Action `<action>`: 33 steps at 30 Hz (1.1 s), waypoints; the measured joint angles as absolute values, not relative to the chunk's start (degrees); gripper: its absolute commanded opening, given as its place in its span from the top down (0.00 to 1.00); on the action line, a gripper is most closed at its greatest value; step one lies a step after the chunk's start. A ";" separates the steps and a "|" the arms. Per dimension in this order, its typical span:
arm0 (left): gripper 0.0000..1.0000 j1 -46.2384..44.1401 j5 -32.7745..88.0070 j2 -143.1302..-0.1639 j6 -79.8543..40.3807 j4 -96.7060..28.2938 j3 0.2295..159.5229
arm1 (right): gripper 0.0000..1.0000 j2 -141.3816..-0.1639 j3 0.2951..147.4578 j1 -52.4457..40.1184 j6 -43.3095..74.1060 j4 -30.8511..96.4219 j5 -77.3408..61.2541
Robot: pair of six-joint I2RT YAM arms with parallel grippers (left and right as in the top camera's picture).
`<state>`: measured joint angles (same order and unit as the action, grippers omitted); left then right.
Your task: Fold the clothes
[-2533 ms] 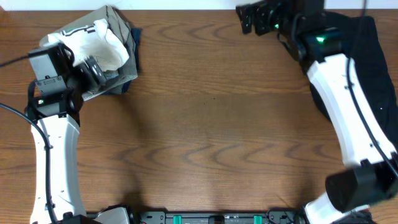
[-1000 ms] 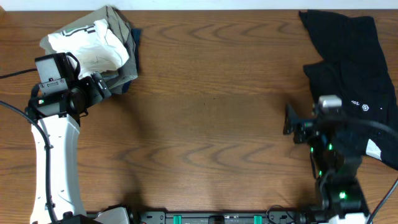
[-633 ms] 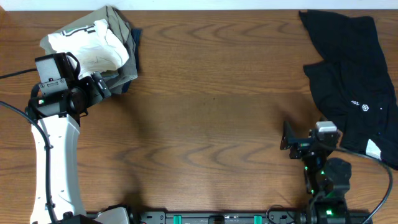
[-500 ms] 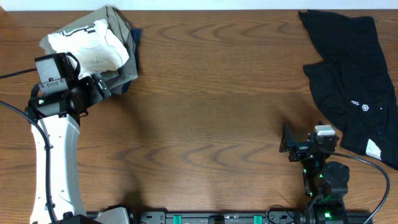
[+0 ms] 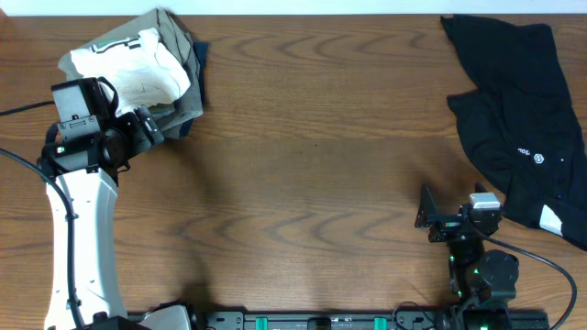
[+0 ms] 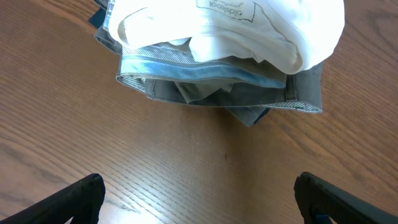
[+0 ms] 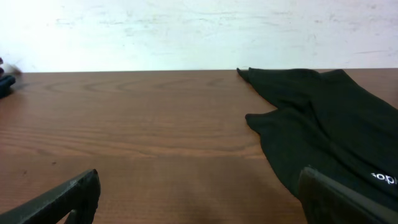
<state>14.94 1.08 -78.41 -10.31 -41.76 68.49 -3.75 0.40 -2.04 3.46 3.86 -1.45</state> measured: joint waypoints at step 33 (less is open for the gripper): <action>0.02 14.94 1.08 -74.56 -10.33 -42.54 68.47 | 0.01 -4.12 0.40 -2.04 3.46 3.86 -1.45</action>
